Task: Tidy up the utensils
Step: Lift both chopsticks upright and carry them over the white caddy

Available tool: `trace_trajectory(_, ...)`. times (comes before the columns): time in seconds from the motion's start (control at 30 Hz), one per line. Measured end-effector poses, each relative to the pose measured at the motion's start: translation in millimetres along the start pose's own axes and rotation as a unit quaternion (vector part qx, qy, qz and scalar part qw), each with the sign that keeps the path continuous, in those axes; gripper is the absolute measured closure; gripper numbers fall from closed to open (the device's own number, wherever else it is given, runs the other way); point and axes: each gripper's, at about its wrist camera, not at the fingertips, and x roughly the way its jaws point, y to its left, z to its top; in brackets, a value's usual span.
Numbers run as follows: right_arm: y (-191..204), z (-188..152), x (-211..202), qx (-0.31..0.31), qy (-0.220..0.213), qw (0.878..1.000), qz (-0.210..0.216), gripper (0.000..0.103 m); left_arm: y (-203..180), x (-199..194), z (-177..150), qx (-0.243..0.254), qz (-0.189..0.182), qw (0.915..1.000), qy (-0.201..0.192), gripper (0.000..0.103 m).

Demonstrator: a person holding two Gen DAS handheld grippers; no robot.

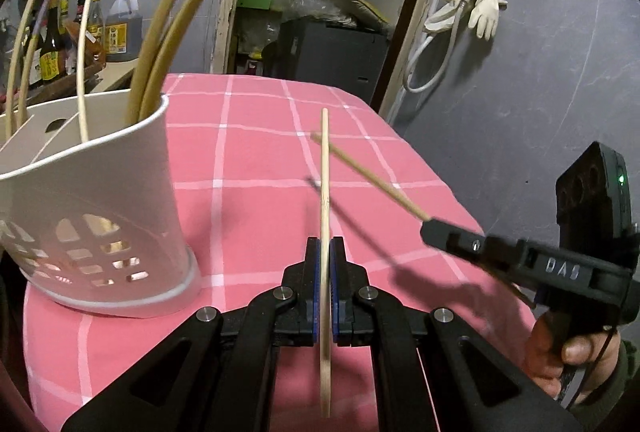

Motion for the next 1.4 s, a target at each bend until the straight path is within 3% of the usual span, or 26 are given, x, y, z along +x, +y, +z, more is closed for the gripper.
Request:
trace_trajectory(0.13, 5, -5, 2, -0.043, 0.021, 0.997, -0.056, 0.098, 6, 5, -7, -0.014, 0.022, 0.9994, 0.023, 0.1)
trace_trajectory(0.4, 7, -16, 21, -0.094, 0.094, 0.985, -0.113, 0.097, 27, 26, -16, -0.061, 0.055, 0.9921, 0.095, 0.1)
trace_trajectory(0.6, 13, -13, 36, -0.129, 0.137, 0.974, -0.123, 0.079, 35, 31, -19, -0.073, 0.053, 0.9892, 0.115, 0.1)
trace_trajectory(0.9, 13, 11, 70, -0.171, 0.187, 0.957, -0.141, 0.08, 39, 39, -9, -0.064, 0.048, 0.9873, 0.137, 0.1)
trace_trajectory(1.0, 15, 14, 76, -0.178, 0.195, 0.953, -0.148, 0.088, 40, 43, -5, -0.057, 0.047, 0.9867, 0.145, 0.1)
trace_trajectory(1.07, 12, 17, 77, -0.161, 0.198, 0.957, -0.139, 0.097, 42, 47, -1, -0.059, 0.043, 0.9855, 0.153, 0.1)
trace_trajectory(1.2, 5, 19, 71, -0.115, 0.184, 0.969, -0.116, 0.098, 41, 49, 0, -0.053, 0.042, 0.9858, 0.154, 0.1)
trace_trajectory(1.4, 3, 9, 44, -0.055, 0.115, 0.99, -0.052, 0.098, 35, 41, -5, -0.049, 0.025, 0.9891, 0.136, 0.1)
